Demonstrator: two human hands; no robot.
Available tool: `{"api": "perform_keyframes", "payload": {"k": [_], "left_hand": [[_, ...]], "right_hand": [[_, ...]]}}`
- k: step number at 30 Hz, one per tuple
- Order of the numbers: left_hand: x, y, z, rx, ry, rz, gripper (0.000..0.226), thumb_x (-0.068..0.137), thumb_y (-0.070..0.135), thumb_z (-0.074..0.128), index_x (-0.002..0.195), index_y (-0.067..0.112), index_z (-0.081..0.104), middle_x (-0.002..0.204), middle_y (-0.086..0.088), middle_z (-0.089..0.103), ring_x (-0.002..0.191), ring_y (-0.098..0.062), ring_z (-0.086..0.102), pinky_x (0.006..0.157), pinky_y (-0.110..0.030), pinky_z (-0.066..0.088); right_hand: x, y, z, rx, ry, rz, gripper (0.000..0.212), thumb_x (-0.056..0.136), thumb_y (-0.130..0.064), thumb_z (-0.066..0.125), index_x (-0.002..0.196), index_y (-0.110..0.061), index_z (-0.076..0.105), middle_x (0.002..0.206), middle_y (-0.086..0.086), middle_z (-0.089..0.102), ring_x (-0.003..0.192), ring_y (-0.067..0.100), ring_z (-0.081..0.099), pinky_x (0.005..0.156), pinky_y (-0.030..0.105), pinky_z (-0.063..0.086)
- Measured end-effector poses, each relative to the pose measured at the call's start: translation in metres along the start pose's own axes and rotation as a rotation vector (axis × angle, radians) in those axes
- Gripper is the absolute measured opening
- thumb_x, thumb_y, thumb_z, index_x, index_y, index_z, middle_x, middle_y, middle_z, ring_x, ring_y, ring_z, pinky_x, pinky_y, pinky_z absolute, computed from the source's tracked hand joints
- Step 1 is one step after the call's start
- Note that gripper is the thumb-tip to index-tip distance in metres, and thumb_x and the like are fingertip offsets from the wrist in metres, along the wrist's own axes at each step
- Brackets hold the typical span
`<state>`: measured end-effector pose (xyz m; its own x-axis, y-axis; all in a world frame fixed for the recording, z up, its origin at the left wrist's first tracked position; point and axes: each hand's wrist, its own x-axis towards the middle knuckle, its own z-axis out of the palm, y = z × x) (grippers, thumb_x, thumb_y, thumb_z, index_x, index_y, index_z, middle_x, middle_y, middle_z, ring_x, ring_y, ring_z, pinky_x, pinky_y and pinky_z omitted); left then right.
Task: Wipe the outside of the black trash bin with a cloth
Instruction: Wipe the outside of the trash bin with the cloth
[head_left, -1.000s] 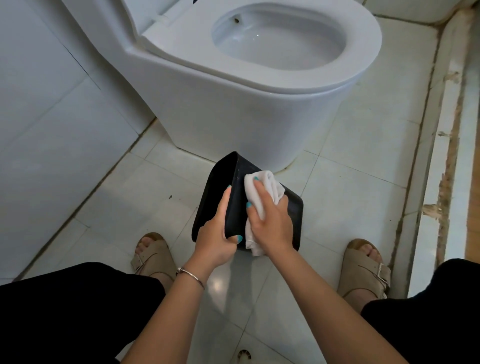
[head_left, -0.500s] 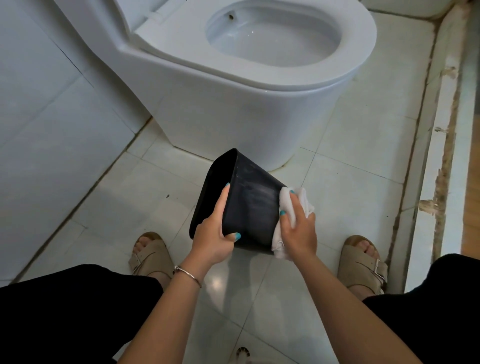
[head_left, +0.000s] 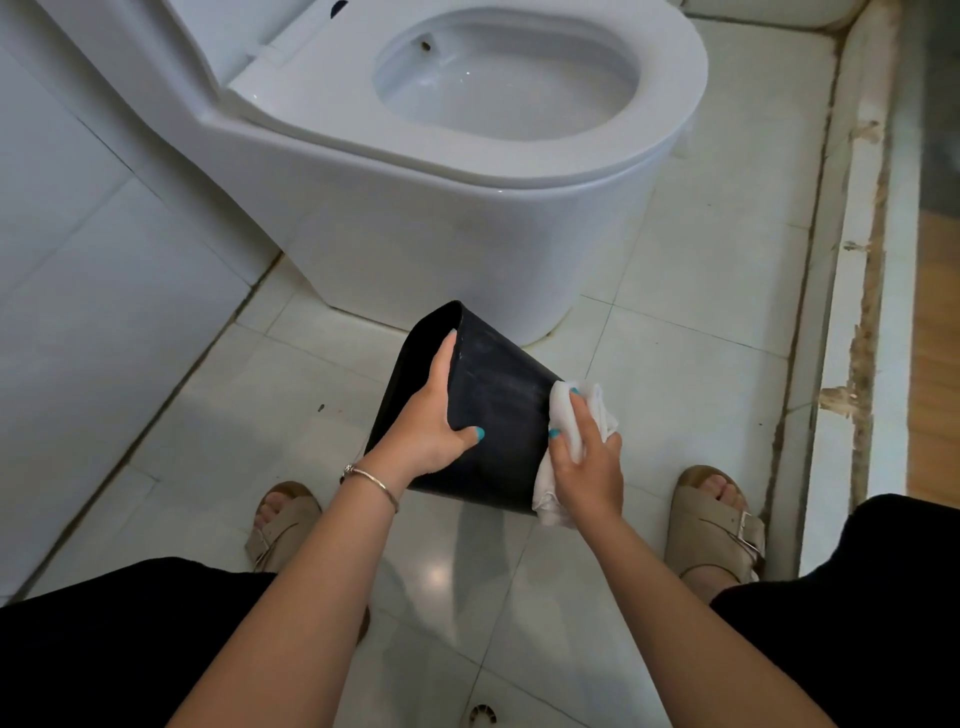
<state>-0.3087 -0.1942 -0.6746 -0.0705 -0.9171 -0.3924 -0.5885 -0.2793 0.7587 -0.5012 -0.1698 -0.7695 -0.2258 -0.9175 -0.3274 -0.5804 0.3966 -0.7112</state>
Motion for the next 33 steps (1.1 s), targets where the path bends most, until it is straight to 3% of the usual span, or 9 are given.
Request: {"api": "perform_keyframes", "payload": {"k": [5,10,13,17,20,22,27,31,33], "left_hand": [[-0.013,-0.012,0.0,-0.072,0.091,0.006,0.11,0.081,0.003,0.073,0.151,0.046,0.0,0.151,0.014,0.03,0.133,-0.012,0.039,0.107,-0.032,0.039],[-0.029,-0.026,-0.021,-0.132,0.196,-0.035,0.11,0.078,0.002,0.076,0.151,0.045,0.005,0.151,0.02,0.03,0.135,-0.007,0.035,0.108,-0.031,0.038],[-0.037,-0.024,-0.025,-0.047,0.148,-0.026,0.109,0.079,0.003,0.075,0.152,0.044,0.005,0.154,0.014,0.028,0.137,-0.007,0.032,0.108,-0.029,0.036],[-0.045,-0.019,-0.013,0.045,0.09,0.01,0.106,0.08,0.001,0.072,0.152,0.044,0.008,0.154,0.011,0.029,0.139,-0.012,0.032,0.108,-0.025,0.031],[-0.048,-0.017,-0.007,0.052,0.089,0.009,0.105,0.081,0.001,0.07,0.152,0.045,0.006,0.153,0.01,0.032,0.138,-0.014,0.034,0.104,-0.022,0.03],[-0.051,-0.016,-0.004,0.041,0.098,0.013,0.105,0.081,0.0,0.069,0.152,0.044,0.005,0.153,0.009,0.032,0.139,-0.014,0.034,0.106,-0.023,0.03],[-0.059,-0.015,0.006,0.0,0.103,0.024,0.104,0.083,0.0,0.068,0.152,0.044,0.003,0.138,0.02,0.035,0.128,-0.001,0.035,0.102,-0.019,0.031],[-0.06,-0.014,0.012,-0.034,0.101,0.036,0.105,0.082,-0.002,0.068,0.152,0.044,0.005,0.137,0.029,0.029,0.125,0.01,0.032,0.101,-0.012,0.029],[-0.06,-0.013,0.016,-0.054,0.095,0.037,0.104,0.081,-0.003,0.067,0.152,0.043,0.007,0.133,0.038,0.03,0.117,0.024,0.033,0.095,-0.001,0.027]], "right_hand": [[-0.007,-0.006,0.001,0.098,-0.015,-0.001,0.051,0.096,-0.039,0.05,0.139,-0.058,0.03,0.134,0.003,0.034,0.105,0.026,0.053,0.083,0.028,0.041],[-0.015,-0.025,0.0,0.168,-0.049,-0.139,0.055,0.095,-0.036,0.054,0.129,-0.068,0.025,0.118,-0.002,0.036,0.095,0.012,0.044,0.085,0.022,0.038],[-0.02,-0.046,0.0,0.161,-0.092,-0.268,0.056,0.095,-0.036,0.054,0.133,-0.065,0.024,0.118,0.001,0.038,0.097,0.012,0.044,0.086,0.02,0.038],[-0.025,-0.068,0.003,0.321,-0.101,-0.315,0.057,0.095,-0.032,0.056,0.139,-0.057,0.029,0.125,-0.005,0.043,0.099,-0.002,0.041,0.085,0.003,0.032],[-0.031,-0.079,0.005,0.592,-0.134,-0.194,0.057,0.096,-0.029,0.055,0.142,-0.052,0.032,0.123,-0.025,0.047,0.106,-0.006,0.051,0.093,0.019,0.042],[-0.033,-0.086,0.003,0.705,-0.117,-0.15,0.058,0.096,-0.023,0.055,0.142,-0.05,0.034,0.121,-0.039,0.045,0.106,-0.013,0.053,0.092,0.02,0.045],[-0.026,-0.1,-0.011,0.819,-0.118,-0.157,0.06,0.096,-0.019,0.056,0.142,-0.05,0.033,0.142,-0.017,0.045,0.118,0.0,0.053,0.093,0.018,0.048],[-0.02,-0.107,-0.02,0.757,-0.139,-0.271,0.059,0.095,-0.022,0.059,0.143,-0.043,0.031,0.137,-0.03,0.039,0.118,-0.012,0.047,0.09,0.011,0.044],[-0.02,-0.104,-0.018,0.646,-0.133,-0.309,0.06,0.092,-0.026,0.063,0.141,-0.039,0.031,0.131,-0.03,0.037,0.117,-0.007,0.046,0.094,0.018,0.044]]}}
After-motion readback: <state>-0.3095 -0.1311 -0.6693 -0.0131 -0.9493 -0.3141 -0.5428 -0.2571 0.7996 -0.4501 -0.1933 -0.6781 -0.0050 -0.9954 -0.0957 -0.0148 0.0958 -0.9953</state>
